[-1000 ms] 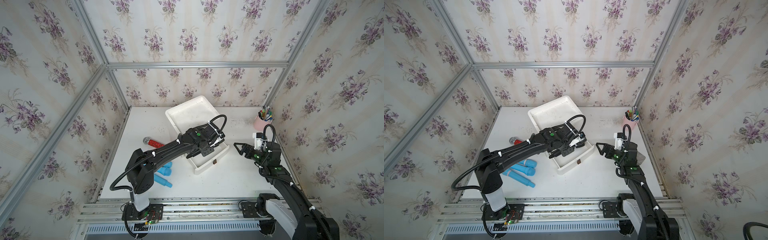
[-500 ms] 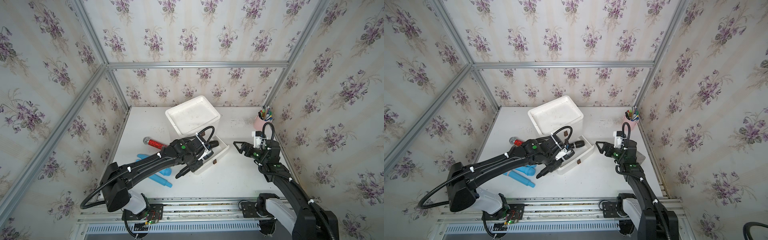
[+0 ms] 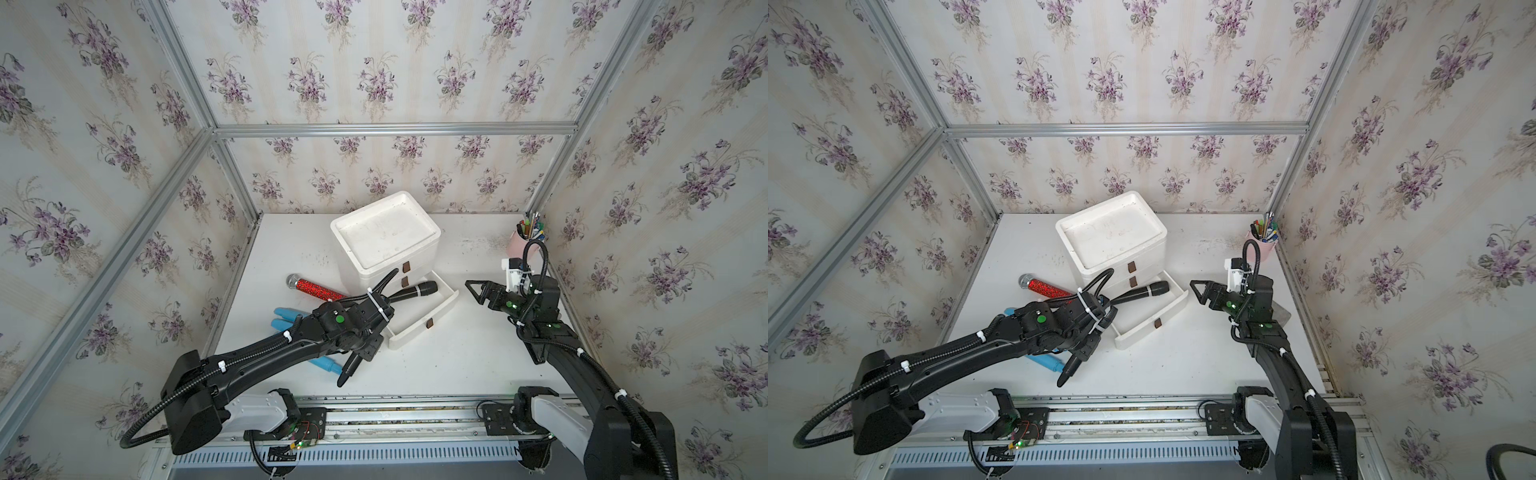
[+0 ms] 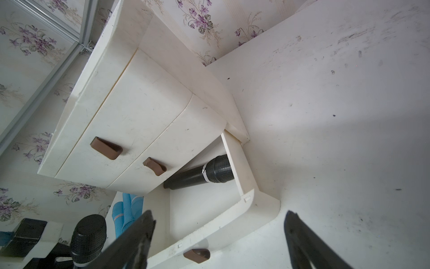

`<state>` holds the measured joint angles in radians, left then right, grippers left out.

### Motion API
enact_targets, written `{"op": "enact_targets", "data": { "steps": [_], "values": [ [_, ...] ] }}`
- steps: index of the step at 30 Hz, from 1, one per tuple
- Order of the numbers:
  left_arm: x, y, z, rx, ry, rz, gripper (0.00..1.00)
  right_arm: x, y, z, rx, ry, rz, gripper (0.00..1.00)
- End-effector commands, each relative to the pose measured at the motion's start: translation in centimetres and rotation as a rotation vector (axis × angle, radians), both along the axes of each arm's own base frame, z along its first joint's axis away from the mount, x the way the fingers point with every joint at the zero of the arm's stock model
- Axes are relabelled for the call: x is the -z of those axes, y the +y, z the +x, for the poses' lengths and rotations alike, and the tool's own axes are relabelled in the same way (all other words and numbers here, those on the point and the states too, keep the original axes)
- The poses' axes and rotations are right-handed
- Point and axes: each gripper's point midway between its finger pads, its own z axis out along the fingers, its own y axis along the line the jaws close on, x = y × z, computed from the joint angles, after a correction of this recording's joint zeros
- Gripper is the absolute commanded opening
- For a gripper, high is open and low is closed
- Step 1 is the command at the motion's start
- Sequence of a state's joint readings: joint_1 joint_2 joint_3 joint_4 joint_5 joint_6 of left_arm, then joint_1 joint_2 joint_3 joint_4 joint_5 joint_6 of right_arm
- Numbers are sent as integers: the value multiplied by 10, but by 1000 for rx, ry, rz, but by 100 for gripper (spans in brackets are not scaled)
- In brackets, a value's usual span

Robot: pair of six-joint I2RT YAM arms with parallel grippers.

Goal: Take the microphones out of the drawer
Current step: Place the microphone at the center of the board.

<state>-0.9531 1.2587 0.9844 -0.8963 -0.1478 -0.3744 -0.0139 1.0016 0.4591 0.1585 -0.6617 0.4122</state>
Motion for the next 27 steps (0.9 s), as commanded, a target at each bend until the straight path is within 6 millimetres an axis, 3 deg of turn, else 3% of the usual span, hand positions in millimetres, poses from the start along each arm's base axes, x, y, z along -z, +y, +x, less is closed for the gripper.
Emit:
{"op": "enact_targets", "data": {
  "steps": [1,11,17,27],
  "values": [
    [-3,9,11,-160,-45,-26,0,-2,1,0,-10,-23,-7,86],
    [8,55,26,-425,6,-62,1,0,1,-6,-16,-17,-12,86],
    [2,86,47,-575,41,-130,1,2,2,-8,-19,-15,-9,86],
    [-5,82,110,-817,127,-361,0,-5,3,-13,-25,-37,3,86]
  ]
}}
